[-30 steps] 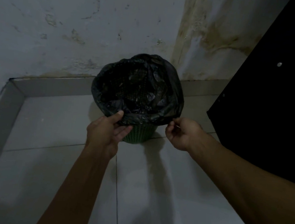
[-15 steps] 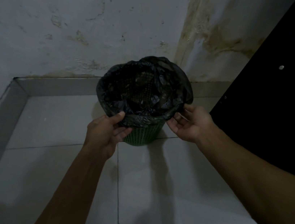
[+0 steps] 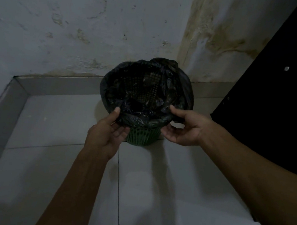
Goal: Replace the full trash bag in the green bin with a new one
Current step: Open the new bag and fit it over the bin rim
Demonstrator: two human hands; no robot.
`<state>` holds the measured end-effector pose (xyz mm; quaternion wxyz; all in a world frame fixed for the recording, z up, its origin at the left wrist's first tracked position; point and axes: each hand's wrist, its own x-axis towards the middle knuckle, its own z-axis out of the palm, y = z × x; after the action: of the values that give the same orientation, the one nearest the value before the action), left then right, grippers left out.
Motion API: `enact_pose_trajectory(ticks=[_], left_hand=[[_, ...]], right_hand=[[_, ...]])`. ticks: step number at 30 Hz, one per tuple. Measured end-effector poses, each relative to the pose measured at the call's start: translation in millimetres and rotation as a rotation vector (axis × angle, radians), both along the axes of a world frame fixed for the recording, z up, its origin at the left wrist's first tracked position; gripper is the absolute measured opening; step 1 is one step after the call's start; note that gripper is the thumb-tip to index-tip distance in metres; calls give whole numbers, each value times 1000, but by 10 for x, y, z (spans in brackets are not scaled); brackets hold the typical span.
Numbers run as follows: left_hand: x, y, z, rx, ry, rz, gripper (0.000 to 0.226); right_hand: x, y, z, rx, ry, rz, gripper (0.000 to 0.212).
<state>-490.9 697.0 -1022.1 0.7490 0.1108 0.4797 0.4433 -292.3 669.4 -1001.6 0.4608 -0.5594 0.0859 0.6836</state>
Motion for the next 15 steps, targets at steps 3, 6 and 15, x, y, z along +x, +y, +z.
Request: enact_pose_trajectory(ticks=[3, 6, 15], left_hand=[[61, -37, 12, -68, -143, 72, 16], [55, -26, -23, -85, -308, 173, 20], [86, -47, -56, -135, -222, 355, 58]], right_hand=[[-46, 6, 12, 47, 21, -6, 26], [-84, 12, -8, 104, 6, -69, 26], [-69, 2, -96, 172, -67, -163, 21]])
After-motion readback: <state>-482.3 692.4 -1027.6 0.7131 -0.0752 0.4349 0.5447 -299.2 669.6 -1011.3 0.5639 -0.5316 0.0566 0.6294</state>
